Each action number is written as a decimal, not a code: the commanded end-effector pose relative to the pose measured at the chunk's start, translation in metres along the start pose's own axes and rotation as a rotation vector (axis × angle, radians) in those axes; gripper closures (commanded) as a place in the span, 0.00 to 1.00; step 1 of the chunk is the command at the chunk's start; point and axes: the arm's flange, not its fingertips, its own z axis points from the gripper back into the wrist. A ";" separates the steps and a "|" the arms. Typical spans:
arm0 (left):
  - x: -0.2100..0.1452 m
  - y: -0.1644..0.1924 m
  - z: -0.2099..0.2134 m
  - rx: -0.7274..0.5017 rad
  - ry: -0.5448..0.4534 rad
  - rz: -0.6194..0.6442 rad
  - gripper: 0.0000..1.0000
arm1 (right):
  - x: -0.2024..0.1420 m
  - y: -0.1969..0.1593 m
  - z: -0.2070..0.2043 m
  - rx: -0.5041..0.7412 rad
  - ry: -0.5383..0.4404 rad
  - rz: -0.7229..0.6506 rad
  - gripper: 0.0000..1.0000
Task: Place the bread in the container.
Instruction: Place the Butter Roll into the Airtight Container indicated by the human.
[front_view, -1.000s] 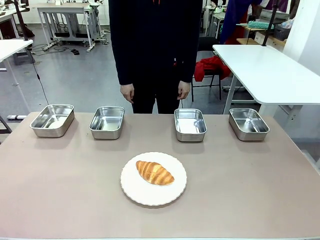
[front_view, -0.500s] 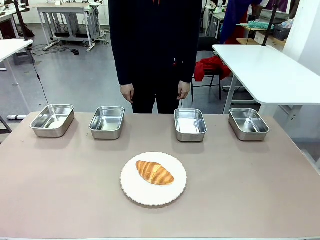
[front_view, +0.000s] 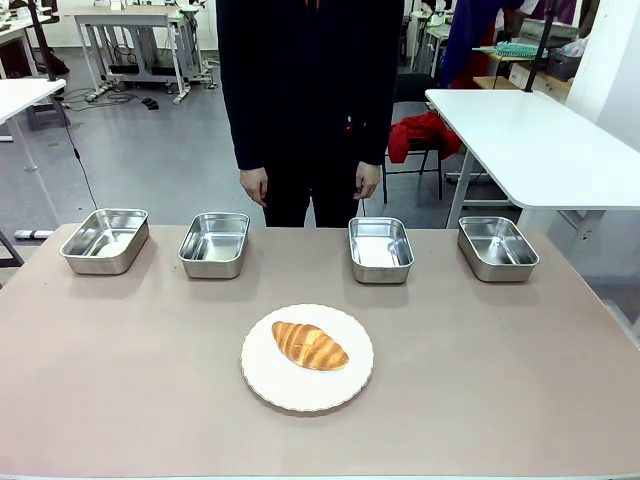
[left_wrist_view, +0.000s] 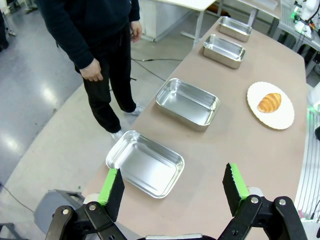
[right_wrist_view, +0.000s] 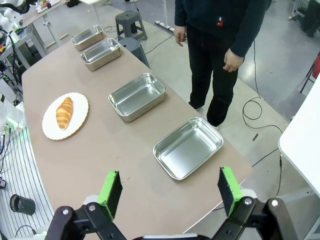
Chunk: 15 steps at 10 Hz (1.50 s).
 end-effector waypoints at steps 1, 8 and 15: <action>0.001 0.000 0.001 0.004 -0.002 -0.009 0.00 | 0.003 0.001 0.000 0.001 -0.008 0.006 0.00; 0.001 0.000 0.001 0.004 -0.002 -0.009 0.00 | 0.003 0.001 0.000 0.001 -0.008 0.006 0.00; 0.001 0.000 0.001 0.004 -0.002 -0.009 0.00 | 0.003 0.001 0.000 0.001 -0.008 0.006 0.00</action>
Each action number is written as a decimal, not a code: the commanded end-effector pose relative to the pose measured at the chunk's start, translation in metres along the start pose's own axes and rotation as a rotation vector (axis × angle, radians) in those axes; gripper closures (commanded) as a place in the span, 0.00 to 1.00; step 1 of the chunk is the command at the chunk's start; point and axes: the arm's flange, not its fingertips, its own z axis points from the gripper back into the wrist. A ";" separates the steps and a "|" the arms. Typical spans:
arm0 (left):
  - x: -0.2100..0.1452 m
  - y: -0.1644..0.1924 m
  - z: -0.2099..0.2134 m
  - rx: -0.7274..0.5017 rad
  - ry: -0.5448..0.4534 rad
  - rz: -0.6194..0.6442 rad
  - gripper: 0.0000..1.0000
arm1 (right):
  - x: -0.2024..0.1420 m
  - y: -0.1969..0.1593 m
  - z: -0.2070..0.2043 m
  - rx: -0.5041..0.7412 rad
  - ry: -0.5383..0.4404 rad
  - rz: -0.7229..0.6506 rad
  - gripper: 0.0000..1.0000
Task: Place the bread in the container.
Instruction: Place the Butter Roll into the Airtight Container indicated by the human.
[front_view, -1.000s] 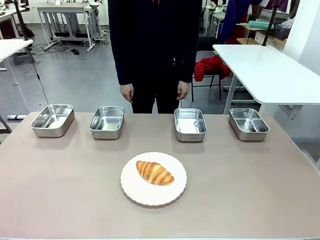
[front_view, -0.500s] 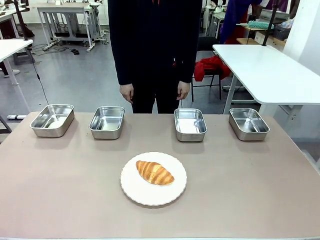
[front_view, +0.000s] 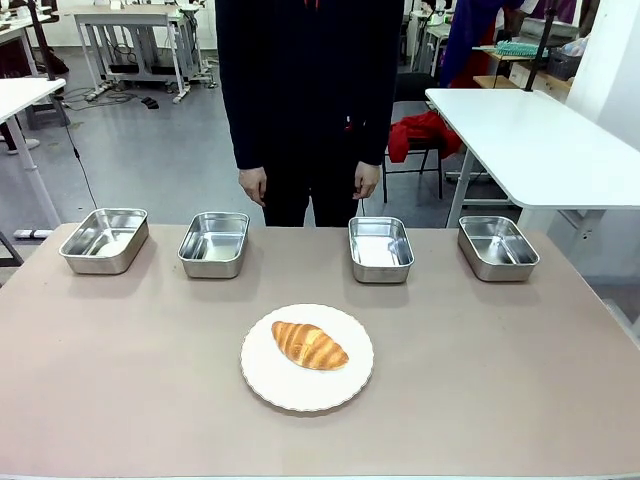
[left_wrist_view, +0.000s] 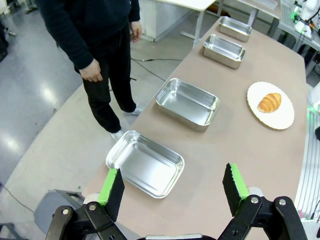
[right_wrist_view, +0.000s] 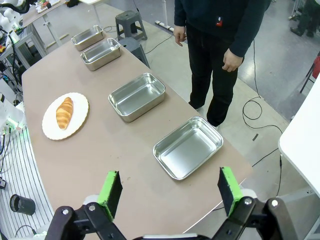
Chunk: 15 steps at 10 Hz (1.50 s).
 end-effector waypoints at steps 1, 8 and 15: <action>0.001 0.000 0.001 0.004 -0.002 -0.009 0.00 | 0.003 0.001 0.000 0.001 -0.008 0.006 0.00; 0.001 0.000 0.001 0.004 -0.002 -0.009 0.00 | 0.003 0.001 0.000 0.001 -0.008 0.006 0.00; 0.001 0.000 0.001 0.004 -0.002 -0.009 0.00 | 0.003 0.001 0.000 0.001 -0.008 0.006 0.00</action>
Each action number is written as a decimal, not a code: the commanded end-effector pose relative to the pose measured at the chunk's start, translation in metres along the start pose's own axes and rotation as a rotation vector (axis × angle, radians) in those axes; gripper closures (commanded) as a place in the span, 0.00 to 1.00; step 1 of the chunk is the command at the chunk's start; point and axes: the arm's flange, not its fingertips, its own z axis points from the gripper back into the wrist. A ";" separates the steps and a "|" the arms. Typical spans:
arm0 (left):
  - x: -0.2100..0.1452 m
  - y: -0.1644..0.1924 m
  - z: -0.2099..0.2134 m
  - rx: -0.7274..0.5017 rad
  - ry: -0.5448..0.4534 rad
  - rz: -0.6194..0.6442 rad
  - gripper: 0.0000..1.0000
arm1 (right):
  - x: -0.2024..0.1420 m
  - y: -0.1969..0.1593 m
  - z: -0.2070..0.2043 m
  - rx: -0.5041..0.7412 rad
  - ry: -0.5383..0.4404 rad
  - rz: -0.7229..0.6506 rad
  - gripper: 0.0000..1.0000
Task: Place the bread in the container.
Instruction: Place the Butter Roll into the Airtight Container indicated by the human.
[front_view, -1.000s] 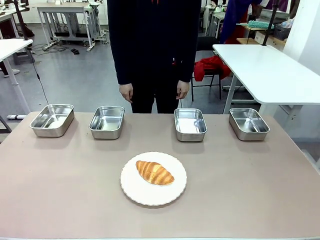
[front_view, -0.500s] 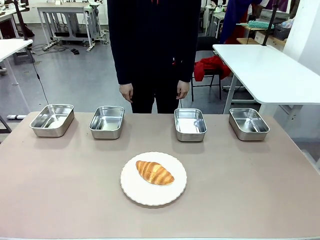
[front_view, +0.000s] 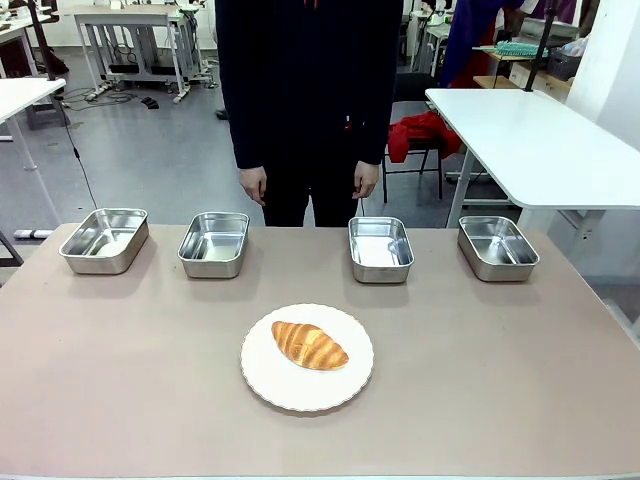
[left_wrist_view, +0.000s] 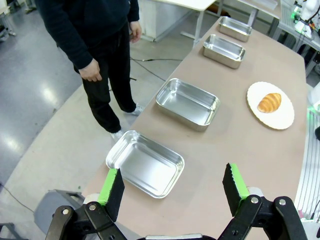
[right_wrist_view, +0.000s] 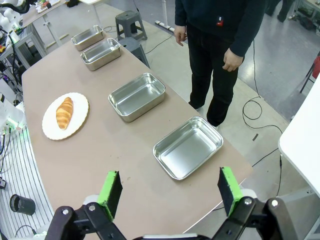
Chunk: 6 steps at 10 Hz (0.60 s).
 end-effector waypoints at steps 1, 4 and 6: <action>0.001 0.000 0.001 0.004 -0.002 -0.009 0.00 | 0.003 0.001 0.000 0.001 -0.008 0.006 0.00; 0.001 0.000 0.001 0.004 -0.002 -0.009 0.00 | 0.003 0.001 0.000 0.001 -0.008 0.006 0.00; 0.001 0.000 0.001 0.004 -0.002 -0.009 0.00 | 0.003 0.001 0.000 0.001 -0.008 0.006 0.00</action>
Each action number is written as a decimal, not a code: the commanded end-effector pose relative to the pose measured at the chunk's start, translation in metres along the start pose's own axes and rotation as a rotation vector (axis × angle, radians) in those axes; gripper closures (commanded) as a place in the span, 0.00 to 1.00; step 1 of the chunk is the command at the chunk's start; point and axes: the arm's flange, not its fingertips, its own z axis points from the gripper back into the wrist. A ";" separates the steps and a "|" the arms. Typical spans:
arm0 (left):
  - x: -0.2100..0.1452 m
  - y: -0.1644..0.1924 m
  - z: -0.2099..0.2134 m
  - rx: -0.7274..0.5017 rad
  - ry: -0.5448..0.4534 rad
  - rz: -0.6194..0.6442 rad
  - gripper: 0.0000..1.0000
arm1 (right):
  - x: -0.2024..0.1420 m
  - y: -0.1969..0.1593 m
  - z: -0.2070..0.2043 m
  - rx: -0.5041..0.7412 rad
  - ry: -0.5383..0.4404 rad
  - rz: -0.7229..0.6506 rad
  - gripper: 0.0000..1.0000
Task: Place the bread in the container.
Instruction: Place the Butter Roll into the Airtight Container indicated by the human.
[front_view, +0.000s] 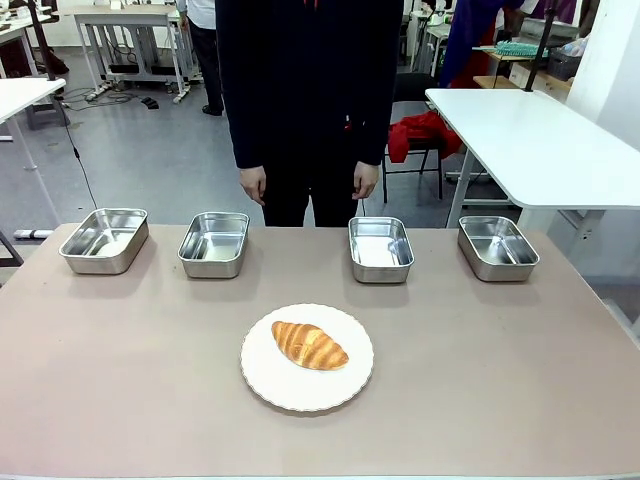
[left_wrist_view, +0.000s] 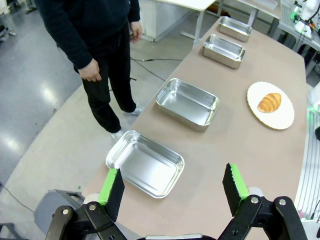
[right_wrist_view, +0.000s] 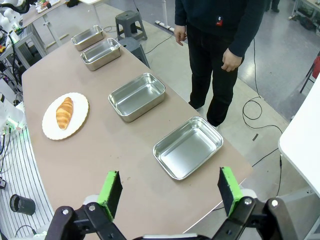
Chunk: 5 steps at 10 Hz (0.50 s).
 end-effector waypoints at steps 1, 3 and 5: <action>0.001 0.000 0.001 0.004 -0.002 -0.009 0.00 | 0.003 0.001 0.000 0.001 -0.008 0.006 0.00; 0.001 0.000 0.001 0.004 -0.002 -0.009 0.00 | 0.003 0.001 0.000 0.001 -0.008 0.006 0.00; 0.001 0.000 0.001 0.004 -0.002 -0.009 0.00 | 0.003 0.001 0.000 0.001 -0.008 0.006 0.00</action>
